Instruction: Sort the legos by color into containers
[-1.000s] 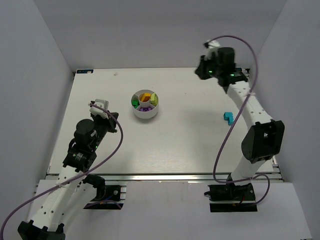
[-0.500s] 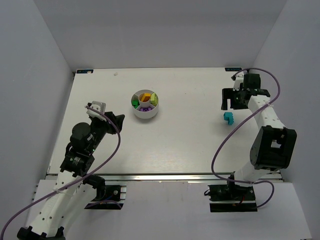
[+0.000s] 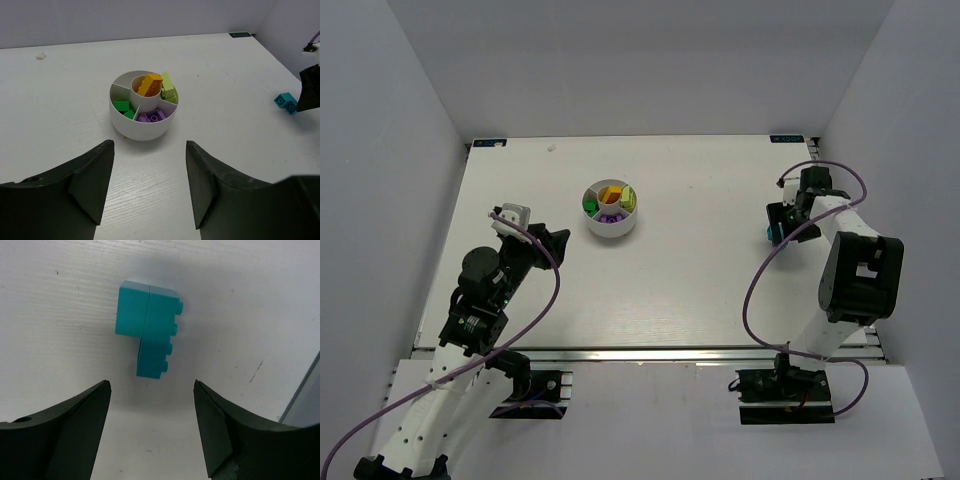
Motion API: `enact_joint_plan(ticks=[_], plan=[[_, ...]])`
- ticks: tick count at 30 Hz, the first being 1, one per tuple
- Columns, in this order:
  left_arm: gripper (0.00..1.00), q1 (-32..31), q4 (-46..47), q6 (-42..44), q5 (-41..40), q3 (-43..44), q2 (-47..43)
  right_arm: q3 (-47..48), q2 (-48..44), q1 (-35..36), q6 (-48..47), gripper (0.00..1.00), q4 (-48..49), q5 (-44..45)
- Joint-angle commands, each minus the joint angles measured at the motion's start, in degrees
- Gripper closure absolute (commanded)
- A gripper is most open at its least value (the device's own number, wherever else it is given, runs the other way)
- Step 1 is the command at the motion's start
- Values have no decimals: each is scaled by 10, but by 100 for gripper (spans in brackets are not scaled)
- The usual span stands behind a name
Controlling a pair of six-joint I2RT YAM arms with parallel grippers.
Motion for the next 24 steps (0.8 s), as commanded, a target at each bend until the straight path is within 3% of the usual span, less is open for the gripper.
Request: enact_joint_plan(ticks=[1,12,18,24], plan=[[31,-2,2,-5,4,17,-2,34,23,-2,-8,28,20,4],[31,-2,2,-3,6,17,5,60,95,-3,7,32,48,9],[31,-2,2,-3,6,17,11,47,97,-4,6,53,58,4],[30,-2,16,0,41,12,13,43,94,-11,-3,68,59,-31]])
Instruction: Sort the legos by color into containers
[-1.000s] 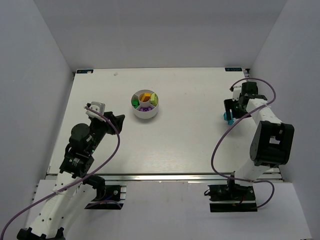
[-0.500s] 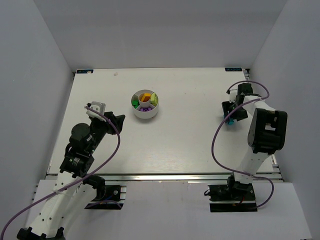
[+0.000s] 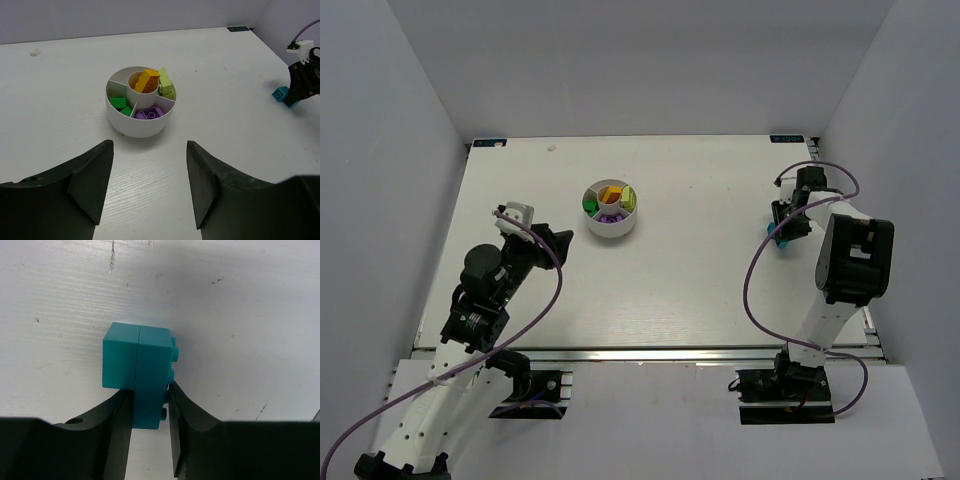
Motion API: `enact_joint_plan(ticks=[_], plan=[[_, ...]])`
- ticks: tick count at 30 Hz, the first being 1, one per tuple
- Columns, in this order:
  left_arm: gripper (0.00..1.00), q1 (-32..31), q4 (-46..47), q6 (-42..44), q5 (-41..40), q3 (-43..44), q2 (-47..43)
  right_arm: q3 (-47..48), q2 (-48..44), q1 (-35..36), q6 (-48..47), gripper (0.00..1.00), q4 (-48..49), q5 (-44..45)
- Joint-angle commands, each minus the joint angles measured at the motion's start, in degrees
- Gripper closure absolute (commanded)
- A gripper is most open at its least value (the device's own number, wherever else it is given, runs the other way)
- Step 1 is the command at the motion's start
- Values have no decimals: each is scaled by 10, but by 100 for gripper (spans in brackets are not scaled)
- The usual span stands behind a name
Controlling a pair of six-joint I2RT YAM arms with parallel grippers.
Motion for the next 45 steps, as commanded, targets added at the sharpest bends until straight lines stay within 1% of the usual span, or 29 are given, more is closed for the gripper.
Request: enact_joint_plan(ticks=[1,2,3,4,5,6,7,8,9,10,11,12,13,14,15,16,17,19,20,21,22,24,25,27,28,30,33,39,45], plan=[[30,-2,21,2,50,11,1,8,-4,-9,-7,70,6,-33],[30,-2,27,3,90,6,3,9,-7,-9,-7,73,3,-44],[28,-2,34,2,113,4,5,9,-12,-10,-11,87,2,-54],[27,-8,52,-1,138,1,15,9,-27,-9,-18,99,-3,-82],[26,-8,66,-14,181,-4,25,1,-38,-8,-28,100,-9,-103],[24,-8,88,-26,211,-6,52,-7,-70,-8,-51,100,-11,-156],[24,-8,101,-38,239,-6,70,-16,-88,-5,-67,100,-14,-188],[24,-8,122,-68,290,-3,91,-34,-109,-1,-83,100,-20,-218],[24,-8,157,-89,313,-3,115,-43,-128,3,-98,100,-27,-282],[24,-8,169,-128,331,3,162,-49,-169,5,-130,100,-35,-318],[24,-8,178,-145,345,12,187,-62,-189,9,-146,100,-42,-345],[24,-14,190,-162,371,34,212,-68,-208,21,-161,100,-57,-396],[24,-19,186,-172,376,52,238,-74,-246,28,-172,100,-63,-416],[24,-36,182,-192,375,68,280,-81,-264,35,-185,100,-62,-426],[24,-45,177,-200,372,99,300,-94,-281,61,-187,100,-55,-443],[24,-56,176,-209,359,112,317,-100,-311,69,-183,100,-46,-444],[22,-76,175,-228,352,126,351,-107,-325,94,-168,100,-36,-444],[21,-96,179,-266,331,156,383,-122,-356,120,-146,100,0,-436],[20,-115,183,-280,321,163,397,-129,-365,136,-117,100,17,-429],[19,-124,195,-295,312,169,423,-135,-374,145,-102,100,34,-405],[19,-132,201,-324,289,177,434,-151,-386,170,-81,100,75,-384],[18,-156,232,-343,271,182,451,-158,-387,186,-38,100,93,-325],[18,-164,240,-360,251,186,464,-166,-386,205,-31,100,111,-309],[15,-184,253,-371,233,198,477,-179,-389,217,-13,100,130,-265],[15,-191,249,-376,226,207,495,-188,-391,226,-8,100,139,-252],[14,-201,220,-377,205,241,515,-195,-402,239,-7,100,160,-225],[14,-220,198,-378,185,272,559,-200,-416,254,-7,100,170,-212],[14,-234,174,-373,160,300,597,-215,-442,268,-11,100,189,-185],[15,-239,190,-373,140,294,611,-224,-457,275,-8,100,198,-180]])
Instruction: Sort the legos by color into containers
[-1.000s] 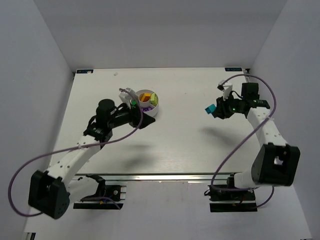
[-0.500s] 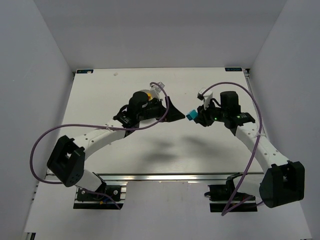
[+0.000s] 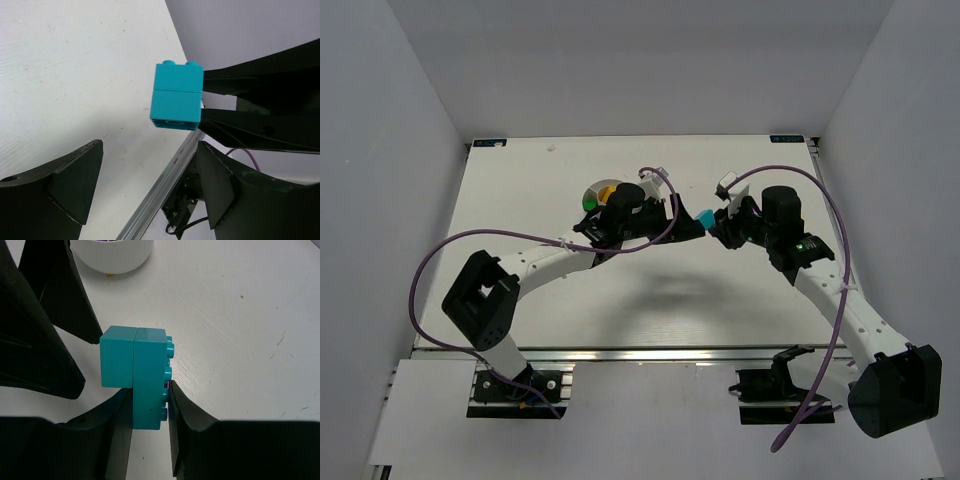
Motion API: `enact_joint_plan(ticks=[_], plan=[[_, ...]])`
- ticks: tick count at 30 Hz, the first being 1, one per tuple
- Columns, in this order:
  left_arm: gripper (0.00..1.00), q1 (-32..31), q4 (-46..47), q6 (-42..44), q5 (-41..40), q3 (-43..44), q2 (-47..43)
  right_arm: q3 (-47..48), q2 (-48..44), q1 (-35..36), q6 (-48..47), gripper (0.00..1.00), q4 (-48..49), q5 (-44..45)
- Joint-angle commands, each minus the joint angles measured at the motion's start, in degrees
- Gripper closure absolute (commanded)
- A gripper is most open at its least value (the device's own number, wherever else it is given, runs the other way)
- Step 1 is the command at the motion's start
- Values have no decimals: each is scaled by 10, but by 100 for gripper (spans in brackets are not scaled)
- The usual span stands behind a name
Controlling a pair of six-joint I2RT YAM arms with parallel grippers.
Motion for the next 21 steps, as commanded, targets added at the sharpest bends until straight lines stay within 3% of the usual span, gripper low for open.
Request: enact_joint_plan(ticks=[1,13,21], plan=[[15,-3,9,-2,-21,16,-6,-6,-12,6,6,100,35,8],[21,-3,68,-11,6,12,18,-15,-15,11,2,100,34,-6],[41,-3,88,-16,25,13,33,-20,-21,10,-2,100,35,-16]])
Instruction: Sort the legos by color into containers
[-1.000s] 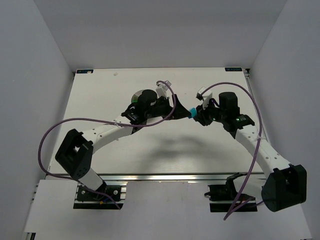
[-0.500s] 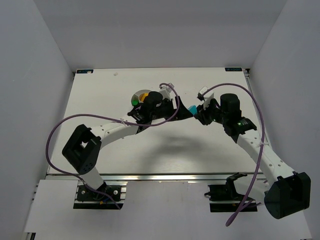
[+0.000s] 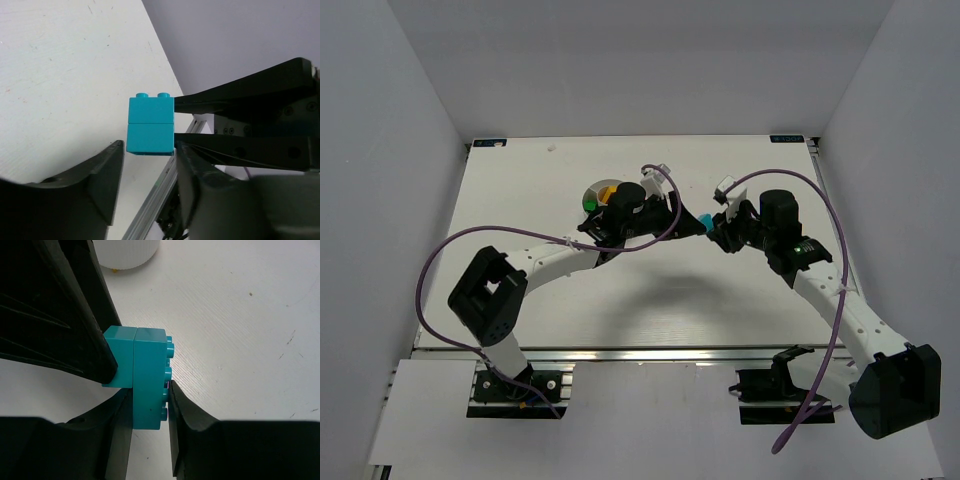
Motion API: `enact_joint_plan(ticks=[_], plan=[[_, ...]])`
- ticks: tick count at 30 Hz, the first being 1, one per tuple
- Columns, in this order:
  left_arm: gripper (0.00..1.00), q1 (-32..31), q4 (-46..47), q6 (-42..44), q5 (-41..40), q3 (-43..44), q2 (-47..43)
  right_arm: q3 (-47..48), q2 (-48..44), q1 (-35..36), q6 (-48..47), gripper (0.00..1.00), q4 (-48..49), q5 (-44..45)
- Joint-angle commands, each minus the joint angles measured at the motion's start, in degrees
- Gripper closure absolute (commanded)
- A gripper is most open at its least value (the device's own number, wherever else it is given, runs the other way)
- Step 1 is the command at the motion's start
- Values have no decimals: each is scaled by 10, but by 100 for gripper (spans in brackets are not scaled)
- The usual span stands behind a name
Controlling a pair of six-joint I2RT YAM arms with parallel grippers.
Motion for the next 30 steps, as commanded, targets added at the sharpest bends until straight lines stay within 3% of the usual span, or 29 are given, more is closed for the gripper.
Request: enact_joint_plan(ticks=[1,4,12,19,23,30], plan=[[47,-1,22,-3,19,13,11,-3,-16,4,-5,100,24,-13],[53,-1,28,-6,27,14,17,-3,-18,4,-5,100,24,-18],[60,-1,31,-6,35,17,25,-8,-26,4,-8,100,24,-32],[96,-1,23,6,37,24,24,-5,-12,1,12,100,39,40],[100,4,7,14,38,16,12,0,-1,1,23,100,50,102],[100,15,-8,38,28,-16,-24,-2,2,-3,24,100,54,116]])
